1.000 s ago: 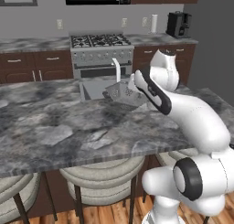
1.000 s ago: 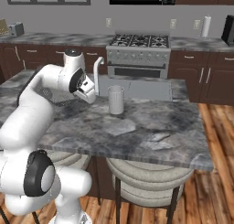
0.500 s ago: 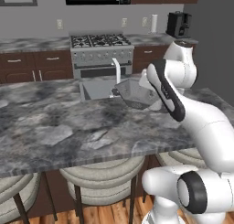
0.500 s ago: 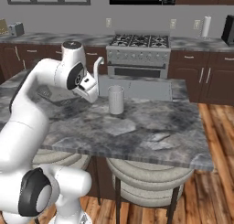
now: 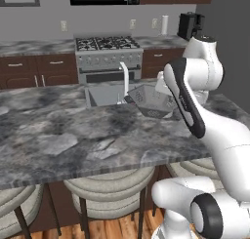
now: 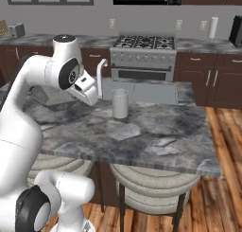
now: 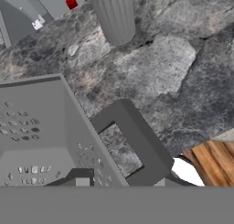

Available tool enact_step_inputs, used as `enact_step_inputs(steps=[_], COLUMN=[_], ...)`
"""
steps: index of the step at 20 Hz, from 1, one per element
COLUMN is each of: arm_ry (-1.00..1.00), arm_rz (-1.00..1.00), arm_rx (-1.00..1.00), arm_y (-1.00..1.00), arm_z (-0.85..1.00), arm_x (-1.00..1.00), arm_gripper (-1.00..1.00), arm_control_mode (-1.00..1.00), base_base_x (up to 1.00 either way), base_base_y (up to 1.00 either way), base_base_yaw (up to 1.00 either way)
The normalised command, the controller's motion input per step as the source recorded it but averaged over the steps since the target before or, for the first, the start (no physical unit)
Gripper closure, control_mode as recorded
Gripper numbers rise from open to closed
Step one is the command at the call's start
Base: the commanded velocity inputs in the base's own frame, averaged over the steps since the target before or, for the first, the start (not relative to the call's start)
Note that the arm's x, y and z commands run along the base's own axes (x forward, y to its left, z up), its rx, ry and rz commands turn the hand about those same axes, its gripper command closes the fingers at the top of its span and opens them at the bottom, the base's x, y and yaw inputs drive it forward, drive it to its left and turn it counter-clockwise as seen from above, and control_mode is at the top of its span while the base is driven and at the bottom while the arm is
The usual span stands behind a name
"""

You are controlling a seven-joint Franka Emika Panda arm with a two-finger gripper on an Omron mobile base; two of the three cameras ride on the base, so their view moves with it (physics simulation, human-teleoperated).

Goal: Pick the glass cup and colander and place them in the sink. Then turn on the water.

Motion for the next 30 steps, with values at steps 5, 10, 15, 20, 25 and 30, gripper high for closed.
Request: enact_step_inputs(steps=[5,10,15,20,25,30], arm_ry=[0.0,-0.03,-0.04,0.0,0.0,0.0], arm_rz=[-0.02,-0.01,-0.01,0.0,0.0,0.0], arm_rx=[-0.02,-0.02,0.0,0.0,0.0,0.0], arm_y=[-0.01,-0.02,-0.17,-0.16,0.0,0.0], arm_z=[0.18,0.22,0.12,0.0,0.0,0.0], arm_x=[-0.48,-0.47,-0.57,-0.29,0.0,0.0], arm_gripper=[1.0,1.0,1.0,1.0,1.0,1.0], arm_control_mode=[-1.0,-1.0,-1.0,1.0,1.0,1.0], base_base_x=[0.0,0.0,0.0,-0.12,-0.11,-0.02], base_base_y=[0.0,0.0,0.0,-0.11,-0.69,-0.99], base_base_yaw=[0.0,0.0,0.0,-0.01,0.0,0.0])
